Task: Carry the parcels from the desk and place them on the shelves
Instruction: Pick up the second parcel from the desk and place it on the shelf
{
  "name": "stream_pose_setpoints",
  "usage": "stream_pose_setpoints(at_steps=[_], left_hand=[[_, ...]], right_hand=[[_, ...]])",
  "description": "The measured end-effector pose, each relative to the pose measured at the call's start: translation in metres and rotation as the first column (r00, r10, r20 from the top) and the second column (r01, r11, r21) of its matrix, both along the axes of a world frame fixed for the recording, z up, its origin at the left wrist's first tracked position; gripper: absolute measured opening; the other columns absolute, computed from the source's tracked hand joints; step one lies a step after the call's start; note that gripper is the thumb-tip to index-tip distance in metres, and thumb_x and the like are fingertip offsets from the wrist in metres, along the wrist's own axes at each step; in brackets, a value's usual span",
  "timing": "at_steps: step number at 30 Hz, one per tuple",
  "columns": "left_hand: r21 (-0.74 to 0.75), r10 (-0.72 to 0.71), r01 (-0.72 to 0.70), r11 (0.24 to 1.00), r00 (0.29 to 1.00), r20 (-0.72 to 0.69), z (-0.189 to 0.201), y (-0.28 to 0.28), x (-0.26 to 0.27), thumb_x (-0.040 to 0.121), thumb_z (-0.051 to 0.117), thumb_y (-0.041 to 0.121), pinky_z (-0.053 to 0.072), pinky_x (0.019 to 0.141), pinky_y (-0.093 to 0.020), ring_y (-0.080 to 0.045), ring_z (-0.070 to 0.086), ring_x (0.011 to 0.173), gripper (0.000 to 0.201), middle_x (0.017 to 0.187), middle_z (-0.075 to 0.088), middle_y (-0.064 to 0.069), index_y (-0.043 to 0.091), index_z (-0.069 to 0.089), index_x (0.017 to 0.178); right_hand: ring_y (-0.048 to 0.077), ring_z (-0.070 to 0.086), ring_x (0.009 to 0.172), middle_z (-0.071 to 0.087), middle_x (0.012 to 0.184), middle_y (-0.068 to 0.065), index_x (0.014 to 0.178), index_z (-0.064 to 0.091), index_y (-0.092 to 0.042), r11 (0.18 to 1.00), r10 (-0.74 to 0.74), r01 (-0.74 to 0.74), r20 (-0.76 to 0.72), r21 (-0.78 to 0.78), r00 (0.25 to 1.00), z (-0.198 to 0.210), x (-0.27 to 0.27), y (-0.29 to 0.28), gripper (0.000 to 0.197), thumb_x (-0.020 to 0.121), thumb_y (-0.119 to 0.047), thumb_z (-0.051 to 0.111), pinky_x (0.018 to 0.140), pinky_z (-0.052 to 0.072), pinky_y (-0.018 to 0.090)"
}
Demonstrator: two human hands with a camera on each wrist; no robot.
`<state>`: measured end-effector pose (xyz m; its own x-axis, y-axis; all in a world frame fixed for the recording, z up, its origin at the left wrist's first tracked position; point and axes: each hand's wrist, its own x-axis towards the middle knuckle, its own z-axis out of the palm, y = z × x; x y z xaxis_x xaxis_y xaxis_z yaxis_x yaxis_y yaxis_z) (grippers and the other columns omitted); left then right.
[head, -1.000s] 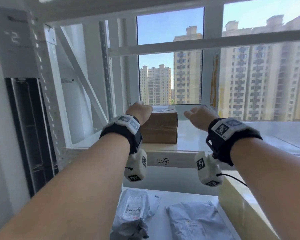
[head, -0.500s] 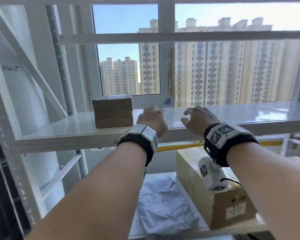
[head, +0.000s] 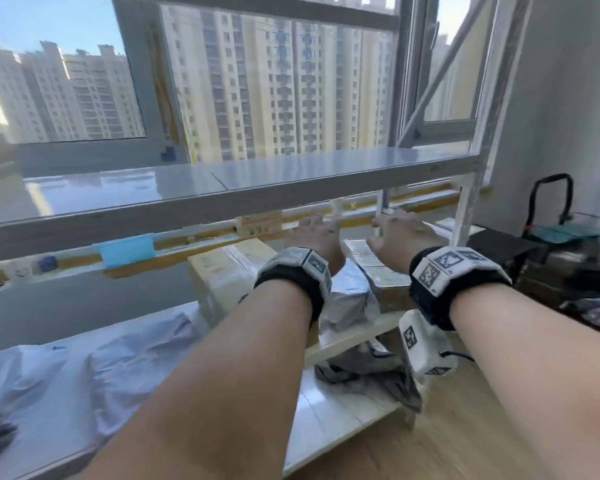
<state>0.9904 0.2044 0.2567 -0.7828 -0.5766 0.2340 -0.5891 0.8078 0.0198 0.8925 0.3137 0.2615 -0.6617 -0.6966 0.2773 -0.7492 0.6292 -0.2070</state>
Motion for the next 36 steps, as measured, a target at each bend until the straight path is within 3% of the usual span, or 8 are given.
stream_pose_setpoints(at_steps=[4, 9, 13, 18, 27, 31, 36], left_hand=[[0.053, -0.073, 0.071, 0.996, 0.996, 0.044, -0.03, 0.066, -0.088, 0.096, 0.042, 0.033, 0.029, 0.112, -0.052, -0.028, 0.021, 0.145, 0.056, 0.159, 0.021, -0.004, 0.03, 0.027, 0.149], [0.201, -0.167, 0.149, 0.968, 0.983, 0.077, -0.083, 0.139, -0.18, 0.094, 0.044, 0.039, 0.031, 0.111, -0.051, -0.031, 0.025, 0.142, 0.054, 0.156, 0.026, -0.007, 0.027, 0.032, 0.146], [0.248, -0.226, 0.196, 0.949, 0.969, 0.102, -0.111, 0.184, -0.246, 0.095, 0.041, 0.037, 0.034, 0.109, -0.051, -0.033, 0.032, 0.138, 0.048, 0.148, 0.036, -0.009, 0.024, 0.039, 0.141], [0.253, -0.265, 0.222, 0.942, 0.953, 0.148, -0.137, 0.227, -0.331, 0.095, 0.042, 0.036, 0.033, 0.108, -0.05, -0.031, 0.03, 0.139, 0.049, 0.148, 0.037, -0.008, 0.024, 0.038, 0.142], [0.277, -0.365, 0.321, 0.905, 0.923, 0.122, -0.159, 0.242, -0.508, 0.094, 0.046, 0.029, 0.039, 0.101, -0.047, -0.031, 0.038, 0.131, 0.046, 0.141, 0.042, -0.01, 0.02, 0.043, 0.139], [0.274, -0.337, 0.301, 0.913, 0.937, 0.094, -0.149, 0.23, -0.584, 0.092, 0.048, 0.027, 0.04, 0.101, -0.046, -0.03, 0.038, 0.131, 0.046, 0.14, 0.04, -0.01, 0.021, 0.043, 0.138], [0.299, -0.309, 0.267, 0.916, 0.946, 0.101, -0.152, 0.223, -0.655, 0.093, 0.047, 0.026, 0.039, 0.101, -0.045, -0.029, 0.038, 0.131, 0.045, 0.141, 0.039, -0.01, 0.021, 0.043, 0.138]], right_hand=[[0.033, 0.041, 0.134, 0.046, 0.144, 0.014, 0.142, 0.046, -0.02, 0.994, -0.073, 0.071, 0.03, 0.083, 0.997, -0.034, -0.081, 0.07, 0.051, 0.096, -0.041, 0.04, 0.107, 0.04, 0.045], [0.035, 0.046, 0.128, 0.053, 0.135, 0.016, 0.133, 0.056, -0.018, 0.973, -0.163, 0.146, 0.086, 0.178, 0.983, -0.084, -0.163, 0.151, 0.046, 0.095, -0.04, 0.042, 0.102, 0.043, 0.046], [0.035, 0.045, 0.128, 0.051, 0.136, 0.015, 0.136, 0.053, -0.019, 0.966, -0.207, 0.175, 0.161, 0.189, 0.965, -0.113, -0.217, 0.193, 0.051, 0.094, -0.045, 0.04, 0.102, 0.042, 0.045], [0.032, 0.045, 0.13, 0.05, 0.139, 0.013, 0.138, 0.052, -0.019, 0.954, -0.276, 0.237, 0.228, 0.184, 0.934, -0.141, -0.293, 0.233, 0.048, 0.095, -0.04, 0.043, 0.103, 0.042, 0.045], [0.033, 0.049, 0.123, 0.052, 0.133, 0.013, 0.128, 0.058, -0.018, 0.925, -0.372, 0.336, 0.249, 0.176, 0.894, -0.155, -0.464, 0.255, 0.041, 0.095, -0.038, 0.043, 0.095, 0.043, 0.041], [0.032, 0.048, 0.125, 0.052, 0.134, 0.012, 0.132, 0.056, -0.019, 0.922, -0.381, 0.343, 0.257, 0.181, 0.888, -0.15, -0.536, 0.249, 0.043, 0.096, -0.04, 0.043, 0.098, 0.044, 0.042], [0.03, 0.047, 0.124, 0.052, 0.133, 0.01, 0.132, 0.055, -0.02, 0.914, -0.398, 0.357, 0.249, 0.195, 0.883, -0.154, -0.606, 0.247, 0.043, 0.096, -0.039, 0.042, 0.094, 0.043, 0.04]])
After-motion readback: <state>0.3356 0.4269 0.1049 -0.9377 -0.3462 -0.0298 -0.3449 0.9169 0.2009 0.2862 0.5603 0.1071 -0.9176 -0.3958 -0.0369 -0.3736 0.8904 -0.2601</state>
